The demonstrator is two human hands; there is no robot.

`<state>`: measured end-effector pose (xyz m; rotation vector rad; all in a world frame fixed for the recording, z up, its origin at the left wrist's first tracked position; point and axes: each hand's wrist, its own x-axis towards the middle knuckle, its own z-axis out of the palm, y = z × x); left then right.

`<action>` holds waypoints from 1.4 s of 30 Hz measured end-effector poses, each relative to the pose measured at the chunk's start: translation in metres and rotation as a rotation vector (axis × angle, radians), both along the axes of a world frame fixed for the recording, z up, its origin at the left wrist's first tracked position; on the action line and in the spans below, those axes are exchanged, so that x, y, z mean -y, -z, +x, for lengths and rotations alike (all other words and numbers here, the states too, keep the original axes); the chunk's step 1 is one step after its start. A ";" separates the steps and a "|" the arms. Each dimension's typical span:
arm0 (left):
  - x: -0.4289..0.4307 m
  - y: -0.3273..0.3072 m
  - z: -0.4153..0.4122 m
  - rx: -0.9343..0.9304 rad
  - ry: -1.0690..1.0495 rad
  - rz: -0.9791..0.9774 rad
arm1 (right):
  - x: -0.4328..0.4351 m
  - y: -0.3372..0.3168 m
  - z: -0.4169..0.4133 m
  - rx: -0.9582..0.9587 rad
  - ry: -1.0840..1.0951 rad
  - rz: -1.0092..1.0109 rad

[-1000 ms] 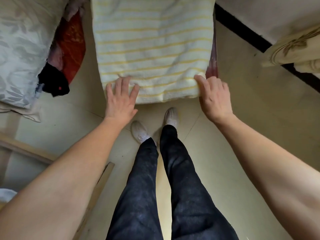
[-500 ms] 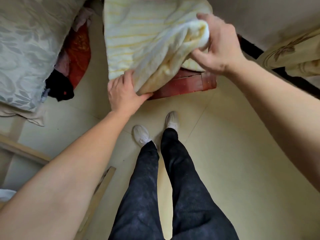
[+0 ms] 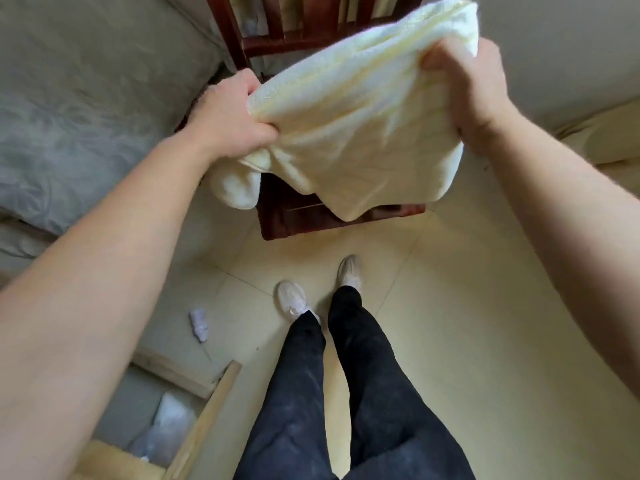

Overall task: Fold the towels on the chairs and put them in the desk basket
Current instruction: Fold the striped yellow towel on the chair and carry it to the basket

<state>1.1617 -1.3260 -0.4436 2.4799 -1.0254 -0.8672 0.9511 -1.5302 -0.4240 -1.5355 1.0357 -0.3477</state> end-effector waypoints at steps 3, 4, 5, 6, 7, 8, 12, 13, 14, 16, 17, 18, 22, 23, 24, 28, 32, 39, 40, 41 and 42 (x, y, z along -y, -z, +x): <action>0.017 -0.045 0.021 -0.308 0.124 0.127 | 0.010 -0.014 -0.005 0.043 0.019 0.255; 0.021 -0.053 0.027 -0.366 0.157 0.162 | 0.012 -0.014 -0.008 0.056 -0.001 0.328; 0.028 -0.060 0.035 -0.412 0.179 0.186 | 0.018 -0.016 -0.008 0.062 -0.024 0.374; 0.034 -0.062 0.041 -0.469 0.177 0.203 | 0.022 -0.014 -0.009 0.065 -0.041 0.407; 0.042 -0.058 0.050 -0.519 0.155 0.214 | 0.027 -0.012 -0.006 0.073 -0.055 0.433; 0.049 -0.051 0.058 -0.536 0.141 0.219 | 0.034 -0.006 -0.002 0.072 -0.067 0.450; 0.071 0.010 0.082 -0.139 0.147 0.214 | 0.052 0.041 0.021 -0.150 0.003 0.353; 0.071 0.031 0.085 0.007 0.104 0.185 | 0.057 0.064 0.024 -0.257 0.006 0.304; 0.069 0.051 0.085 0.085 0.032 0.157 | 0.060 0.086 0.024 -0.371 -0.012 0.248; 0.055 0.086 0.077 0.104 -0.108 0.157 | 0.058 0.125 0.017 -0.596 -0.109 0.111; 0.049 0.105 0.070 0.081 -0.142 0.191 | 0.051 0.136 0.014 -0.659 -0.163 0.081; 0.042 0.120 0.062 0.053 -0.155 0.244 | 0.044 0.142 0.011 -0.674 -0.184 0.092; 0.025 0.153 0.032 0.026 -0.190 0.347 | 0.023 0.158 0.000 -0.560 -0.226 0.213; 0.027 0.157 0.029 0.081 -0.212 0.311 | 0.026 0.164 0.000 -0.565 -0.251 0.143; 0.033 0.162 0.030 0.148 -0.226 0.260 | 0.031 0.169 0.002 -0.584 -0.280 0.022; 0.067 0.177 0.049 0.227 -0.023 0.147 | 0.067 0.186 0.023 -0.629 -0.232 -0.385; 0.100 0.189 0.073 0.098 0.135 0.247 | 0.111 0.194 0.063 -0.721 -0.370 -0.457; 0.124 0.218 0.081 0.064 0.173 0.372 | 0.138 0.199 0.106 -0.997 -0.861 -0.508; 0.127 0.218 0.081 0.068 0.209 0.376 | 0.139 0.199 0.110 -1.040 -0.880 -0.467; 0.128 0.216 0.082 0.072 0.237 0.365 | 0.141 0.197 0.114 -1.076 -0.904 -0.440; 0.128 0.213 0.082 0.074 0.265 0.334 | 0.141 0.195 0.117 -1.108 -0.931 -0.424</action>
